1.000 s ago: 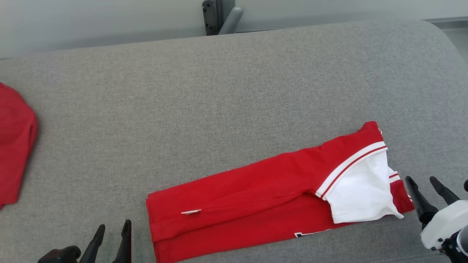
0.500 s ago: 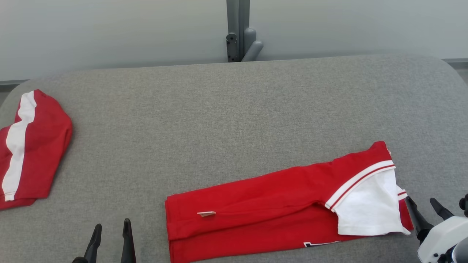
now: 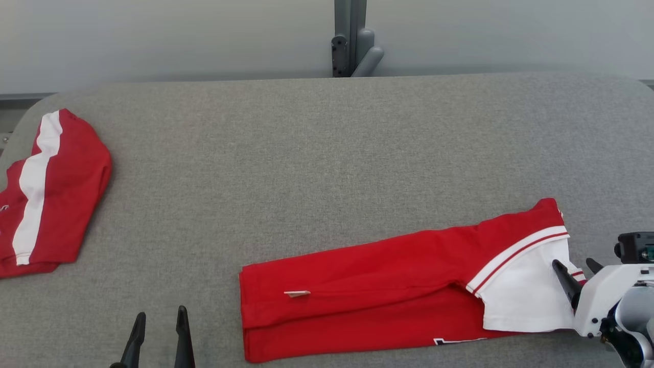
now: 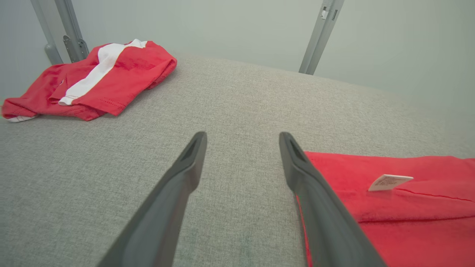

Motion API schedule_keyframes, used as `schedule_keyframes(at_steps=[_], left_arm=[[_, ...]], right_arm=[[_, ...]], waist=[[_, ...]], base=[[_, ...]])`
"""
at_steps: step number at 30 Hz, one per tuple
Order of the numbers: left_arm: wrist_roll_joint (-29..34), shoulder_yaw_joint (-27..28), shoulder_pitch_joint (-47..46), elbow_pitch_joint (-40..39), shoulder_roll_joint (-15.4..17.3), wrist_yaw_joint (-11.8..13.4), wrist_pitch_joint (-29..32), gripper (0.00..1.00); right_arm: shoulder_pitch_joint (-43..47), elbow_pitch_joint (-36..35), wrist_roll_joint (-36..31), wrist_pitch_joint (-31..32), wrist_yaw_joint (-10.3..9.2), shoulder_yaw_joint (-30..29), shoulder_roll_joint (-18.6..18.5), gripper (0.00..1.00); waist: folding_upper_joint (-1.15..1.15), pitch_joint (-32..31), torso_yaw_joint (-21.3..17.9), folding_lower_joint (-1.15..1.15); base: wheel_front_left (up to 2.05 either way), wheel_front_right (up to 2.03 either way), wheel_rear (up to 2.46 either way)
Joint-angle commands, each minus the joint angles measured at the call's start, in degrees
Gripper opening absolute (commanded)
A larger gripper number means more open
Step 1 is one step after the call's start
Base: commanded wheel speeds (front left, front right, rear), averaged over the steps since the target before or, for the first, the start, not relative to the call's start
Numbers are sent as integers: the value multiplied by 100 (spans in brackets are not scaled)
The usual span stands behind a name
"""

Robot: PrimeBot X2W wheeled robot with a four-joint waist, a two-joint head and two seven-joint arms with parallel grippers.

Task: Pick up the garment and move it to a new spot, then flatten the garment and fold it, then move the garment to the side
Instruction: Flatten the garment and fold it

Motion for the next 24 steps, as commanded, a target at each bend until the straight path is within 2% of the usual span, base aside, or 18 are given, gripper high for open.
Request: schedule_keyframes(at_steps=[1, 6, 15, 16, 18, 19, 24], left_arm=[[137, 64, -141, 35, -74, -118, -16, 100], [296, 183, -260, 122, -217, -338, -16, 100], [453, 304, -377, 212, -362, -516, -17, 100], [456, 308, -390, 221, -365, -538, -16, 100], [451, 323, -411, 240, -374, -550, -16, 100], [455, 332, -424, 249, -381, -559, -16, 100], [458, 367, -443, 279, -404, -577, -16, 100]], right_arm=[[-192, 187, -36, 90, -4, 133, -70, 100], [-490, 609, 74, 214, -4, 361, -159, 100], [-776, 1112, 452, 425, 0, 776, -132, 100], [-792, 1129, 543, 465, 0, 852, -118, 77], [-815, 1125, 753, 506, 3, 973, -82, 9], [-811, 1118, 868, 537, 13, 1019, -86, 0], [-859, 1098, 1335, 471, -3, 1069, -256, 0]], waist=[[0, 120, 75, 0], [0, 267, 163, 0], [0, 400, 261, 0], [0, 411, 272, 0], [0, 430, 286, 0], [0, 438, 289, 0], [0, 447, 267, 0]], base=[[0, 0, 0], [0, 0, 0], [0, 0, 0], [0, 0, 0], [0, 0, 0], [0, 0, 0], [0, 0, 0]])
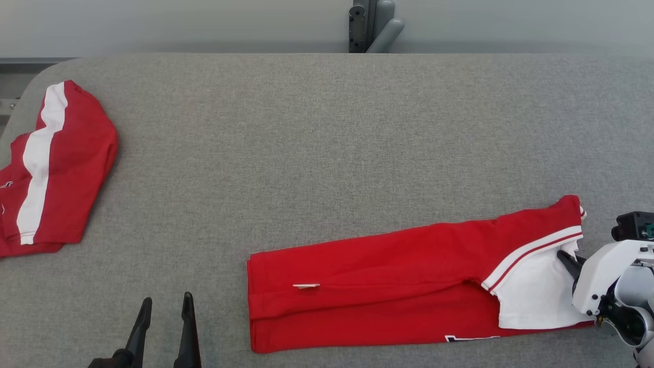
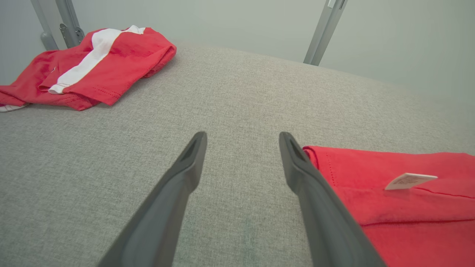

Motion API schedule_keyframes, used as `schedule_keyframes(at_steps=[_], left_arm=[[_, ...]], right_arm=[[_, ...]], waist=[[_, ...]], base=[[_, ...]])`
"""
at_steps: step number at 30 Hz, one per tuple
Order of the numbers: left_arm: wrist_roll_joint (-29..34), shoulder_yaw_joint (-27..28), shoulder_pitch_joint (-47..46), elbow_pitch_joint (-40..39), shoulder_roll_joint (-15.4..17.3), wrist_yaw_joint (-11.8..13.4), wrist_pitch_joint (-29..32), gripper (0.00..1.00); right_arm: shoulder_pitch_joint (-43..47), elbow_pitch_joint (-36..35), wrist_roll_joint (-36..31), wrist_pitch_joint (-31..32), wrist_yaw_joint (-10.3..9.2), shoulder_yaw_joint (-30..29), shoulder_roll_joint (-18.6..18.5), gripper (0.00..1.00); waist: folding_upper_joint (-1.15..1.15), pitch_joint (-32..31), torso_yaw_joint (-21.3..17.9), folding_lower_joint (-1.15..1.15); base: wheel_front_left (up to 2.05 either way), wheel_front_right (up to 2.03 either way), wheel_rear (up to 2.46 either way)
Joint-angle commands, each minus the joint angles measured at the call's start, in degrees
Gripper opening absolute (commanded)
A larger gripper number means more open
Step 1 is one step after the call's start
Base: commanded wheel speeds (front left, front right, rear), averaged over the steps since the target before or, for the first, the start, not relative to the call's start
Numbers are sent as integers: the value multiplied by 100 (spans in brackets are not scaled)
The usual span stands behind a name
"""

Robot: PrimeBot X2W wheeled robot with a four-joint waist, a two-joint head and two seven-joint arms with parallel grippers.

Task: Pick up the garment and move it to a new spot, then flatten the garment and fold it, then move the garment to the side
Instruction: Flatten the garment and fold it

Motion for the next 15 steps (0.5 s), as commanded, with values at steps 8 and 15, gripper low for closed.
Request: schedule_keyframes(at_steps=[8, 15], left_arm=[[-50, 9, -100, 44, -6, 8, -17, 100], [-42, 25, -48, 73, -6, 15, -17, 100]], right_arm=[[-92, 177, 443, -138, -11, -165, -469, 0], [-12, 397, 548, -171, -7, -745, -1279, 0]], waist=[[0, -58, -131, 0], [0, -152, -200, 0]], base=[[0, 0, 0], [0, 0, 0]])
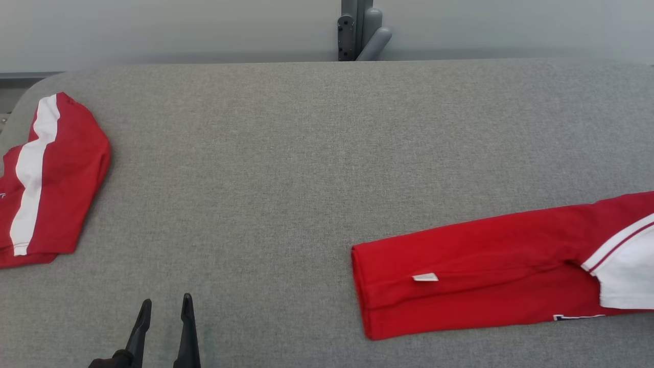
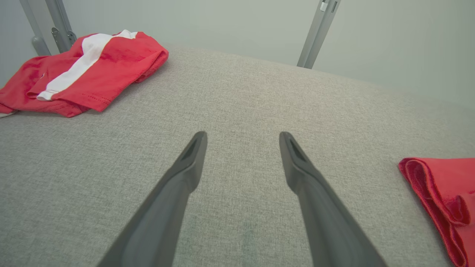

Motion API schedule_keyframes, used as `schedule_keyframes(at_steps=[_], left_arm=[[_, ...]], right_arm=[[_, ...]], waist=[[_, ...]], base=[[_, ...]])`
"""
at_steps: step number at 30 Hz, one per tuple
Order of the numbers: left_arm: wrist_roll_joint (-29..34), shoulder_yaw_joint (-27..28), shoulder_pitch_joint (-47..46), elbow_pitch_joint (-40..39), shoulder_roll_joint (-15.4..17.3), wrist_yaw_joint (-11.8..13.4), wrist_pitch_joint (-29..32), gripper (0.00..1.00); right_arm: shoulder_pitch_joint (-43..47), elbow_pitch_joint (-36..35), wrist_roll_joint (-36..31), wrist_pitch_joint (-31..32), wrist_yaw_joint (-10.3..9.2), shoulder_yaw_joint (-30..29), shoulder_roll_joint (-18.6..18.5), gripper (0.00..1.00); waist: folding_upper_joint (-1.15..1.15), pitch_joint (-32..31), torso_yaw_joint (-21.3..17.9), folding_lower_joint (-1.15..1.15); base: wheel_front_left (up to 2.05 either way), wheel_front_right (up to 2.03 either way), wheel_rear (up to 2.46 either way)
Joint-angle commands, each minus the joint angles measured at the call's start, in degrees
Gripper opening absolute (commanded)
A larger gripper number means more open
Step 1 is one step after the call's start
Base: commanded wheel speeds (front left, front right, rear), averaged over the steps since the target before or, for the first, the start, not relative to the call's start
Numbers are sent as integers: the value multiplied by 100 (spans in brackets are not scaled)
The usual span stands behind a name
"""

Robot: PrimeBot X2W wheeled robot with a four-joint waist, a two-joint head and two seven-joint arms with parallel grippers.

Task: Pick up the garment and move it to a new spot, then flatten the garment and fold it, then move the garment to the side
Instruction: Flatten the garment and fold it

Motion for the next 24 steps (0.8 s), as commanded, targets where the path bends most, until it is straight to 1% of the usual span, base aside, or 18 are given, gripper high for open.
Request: schedule_keyframes(at_steps=[1, 2, 3, 6, 9, 11, 12, 13, 15, 18, 21, 24], left_arm=[[-30, 17, -25, 15, 5, 18, -16, 100], [-34, 15, -15, 14, 5, 18, -17, 100], [-56, 5, 5, 10, 4, 27, -17, 100], [-75, -18, 35, -16, 4, 67, -17, 100], [-125, -45, 88, -47, 5, 108, -16, 100], [-137, -54, 109, -73, 6, 137, -16, 100], [-137, -54, 109, -73, 6, 137, -16, 100], [-145, -58, 110, -91, 6, 145, -16, 100], [-168, -67, 122, -95, 6, 166, -16, 100], [-162, -94, 101, -62, 5, 154, -16, 100], [-141, -130, 21, -20, 5, 136, -16, 100], [-122, -173, -50, 15, 5, 133, -16, 100]], right_arm=[[57, 38, 25, -25, -11, -149, -196, 0], [87, 12, 34, -26, -11, -227, -314, 0], [151, -188, 65, 54, -10, -315, -501, 0], [332, -827, 124, 198, -9, -256, -634, 0], [628, -1734, 84, 291, -9, -181, -564, 0], [877, -2414, 36, 372, -7, -156, -385, 0], [877, -2414, 36, 372, -7, -156, -385, 0], [1009, -2744, -45, 420, -7, -149, -299, 0], [1242, -3355, -240, 533, -7, -124, -42, 0], [1501, -3970, -707, 696, -7, -1, 560, 0], [1567, -4238, -1303, 783, -7, 183, 1217, 0], [1528, -4193, -1734, 807, -7, 426, 1918, 0]], waist=[[0, -33, -22, 0], [0, -43, -31, 0], [0, -67, -51, 0], [0, -90, -94, 0], [0, -107, -151, 0], [0, -98, -189, 0], [0, -98, -189, 0], [0, -88, -208, 0], [0, -63, -255, 0], [0, -28, -318, 0], [0, 5, -354, 0], [0, 35, -375, 0]], base=[[0, 0, 0], [0, 0, 0], [0, 0, 0], [0, 0, 0], [0, 0, 0], [0, 0, 0], [0, 0, 0], [0, 0, 0], [0, 0, 0], [0, 0, 0], [0, 0, 0], [0, 0, 0]])
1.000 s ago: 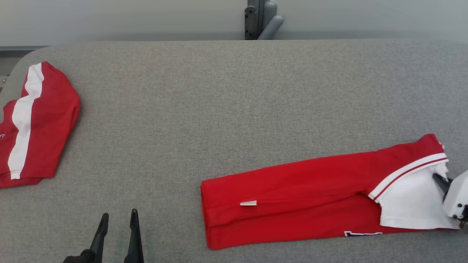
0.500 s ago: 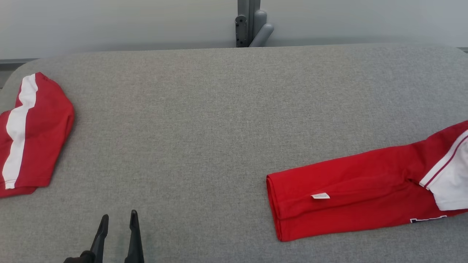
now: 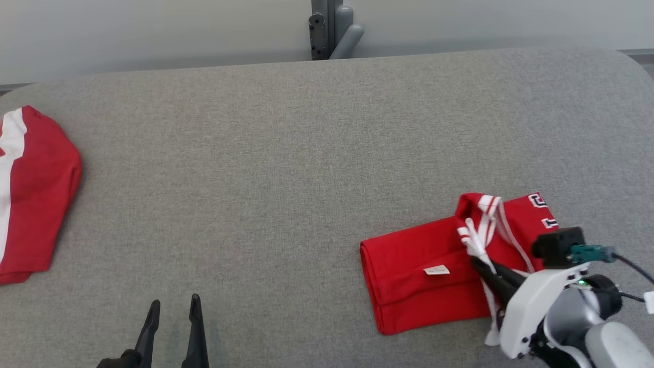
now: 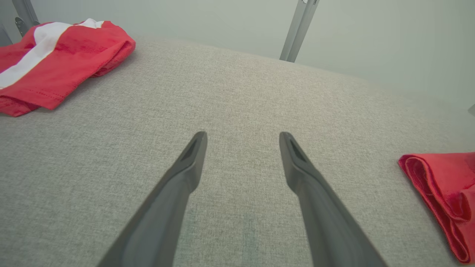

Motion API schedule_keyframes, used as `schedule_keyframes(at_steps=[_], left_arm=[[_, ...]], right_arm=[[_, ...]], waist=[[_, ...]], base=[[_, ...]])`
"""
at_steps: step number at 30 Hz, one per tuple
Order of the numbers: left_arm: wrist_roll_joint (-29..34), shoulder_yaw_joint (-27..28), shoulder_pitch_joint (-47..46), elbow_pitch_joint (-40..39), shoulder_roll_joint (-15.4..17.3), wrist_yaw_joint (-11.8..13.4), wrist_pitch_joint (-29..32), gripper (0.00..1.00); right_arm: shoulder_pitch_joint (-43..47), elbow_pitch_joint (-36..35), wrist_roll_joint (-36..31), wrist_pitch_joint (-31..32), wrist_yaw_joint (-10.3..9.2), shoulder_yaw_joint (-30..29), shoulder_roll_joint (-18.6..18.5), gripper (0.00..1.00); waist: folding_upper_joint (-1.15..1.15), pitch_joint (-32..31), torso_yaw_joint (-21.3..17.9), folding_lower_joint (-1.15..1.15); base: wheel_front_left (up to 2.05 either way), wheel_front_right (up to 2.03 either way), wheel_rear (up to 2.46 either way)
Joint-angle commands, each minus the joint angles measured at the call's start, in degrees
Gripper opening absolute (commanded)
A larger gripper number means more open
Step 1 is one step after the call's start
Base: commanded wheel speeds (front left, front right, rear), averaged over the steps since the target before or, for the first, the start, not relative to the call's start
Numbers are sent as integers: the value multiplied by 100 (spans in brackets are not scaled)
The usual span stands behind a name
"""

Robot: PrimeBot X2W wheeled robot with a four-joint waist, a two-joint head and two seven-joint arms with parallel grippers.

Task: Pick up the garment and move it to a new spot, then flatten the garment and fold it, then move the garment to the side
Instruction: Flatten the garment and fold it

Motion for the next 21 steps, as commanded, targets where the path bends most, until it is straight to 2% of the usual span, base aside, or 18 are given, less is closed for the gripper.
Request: schedule_keyframes(at_steps=[1, 5, 11, 21], left_arm=[[23, -4, -83, 31, 11, -6, -15, 100], [62, -79, -155, 107, 11, -48, -16, 100], [76, -147, -94, 217, 11, -67, -15, 100], [9, -265, -71, 322, 10, -27, -15, 100]], right_arm=[[-64, 62, -93, -5, 0, 23, 85, 0], [-247, 442, -522, -138, 1, 316, 722, 0], [-531, 950, -699, -300, 1, 638, 1271, 0], [-718, 1380, -728, -400, 1, 925, 1514, 0]], waist=[[0, 15, -9, 0], [0, 45, 0, 0], [0, 17, 43, 0], [0, -58, 171, 0]], base=[[0, 0, 0], [0, 0, 0], [0, 0, 0], [0, 0, 0]])
